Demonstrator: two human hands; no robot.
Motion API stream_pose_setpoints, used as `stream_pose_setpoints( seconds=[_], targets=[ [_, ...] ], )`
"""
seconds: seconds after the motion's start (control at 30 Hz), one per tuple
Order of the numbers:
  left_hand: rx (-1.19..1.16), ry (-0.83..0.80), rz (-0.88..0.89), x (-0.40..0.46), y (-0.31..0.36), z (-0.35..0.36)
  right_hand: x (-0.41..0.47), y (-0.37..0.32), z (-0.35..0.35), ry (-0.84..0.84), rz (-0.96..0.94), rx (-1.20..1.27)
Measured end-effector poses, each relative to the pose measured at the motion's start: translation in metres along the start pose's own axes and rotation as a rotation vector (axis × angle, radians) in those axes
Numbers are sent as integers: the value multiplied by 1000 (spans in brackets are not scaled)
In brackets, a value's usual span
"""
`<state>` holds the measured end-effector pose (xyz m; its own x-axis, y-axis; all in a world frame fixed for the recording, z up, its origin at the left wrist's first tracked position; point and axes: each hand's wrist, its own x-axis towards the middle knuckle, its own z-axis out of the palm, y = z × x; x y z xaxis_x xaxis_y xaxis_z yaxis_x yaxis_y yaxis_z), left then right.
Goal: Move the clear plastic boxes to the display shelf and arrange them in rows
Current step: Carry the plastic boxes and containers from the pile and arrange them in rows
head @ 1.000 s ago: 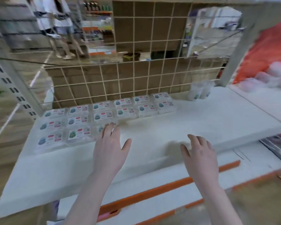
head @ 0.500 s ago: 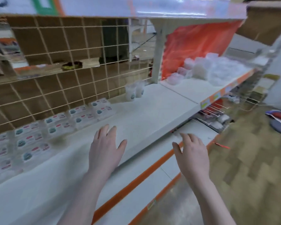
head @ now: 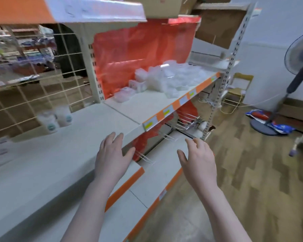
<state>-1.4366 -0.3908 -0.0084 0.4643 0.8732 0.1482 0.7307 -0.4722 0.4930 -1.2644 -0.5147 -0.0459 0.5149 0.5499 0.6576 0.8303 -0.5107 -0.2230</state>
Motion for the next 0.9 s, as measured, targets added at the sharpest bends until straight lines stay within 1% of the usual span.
stream_pose_setpoints(
  seconds=[0.17,0.33,0.53,0.67,0.77,0.9],
  targets=[
    [10,-16,-8,30,44,35,32,54,19,-29,31,15],
    [37,29,10,80,73,56,71,85,49,-29,44,61],
    [12,61,-10,161,94,94,137,110,103,-38,-1,92],
    [-17,49,-55,220,109,114,187,122,142,-52,-56,110],
    [-8,79,-54,256,118,117,224,126,165,-50,-86,107],
    [32,117,-131,284,113,117,259,124,199,-111,-132,184]
  ],
)
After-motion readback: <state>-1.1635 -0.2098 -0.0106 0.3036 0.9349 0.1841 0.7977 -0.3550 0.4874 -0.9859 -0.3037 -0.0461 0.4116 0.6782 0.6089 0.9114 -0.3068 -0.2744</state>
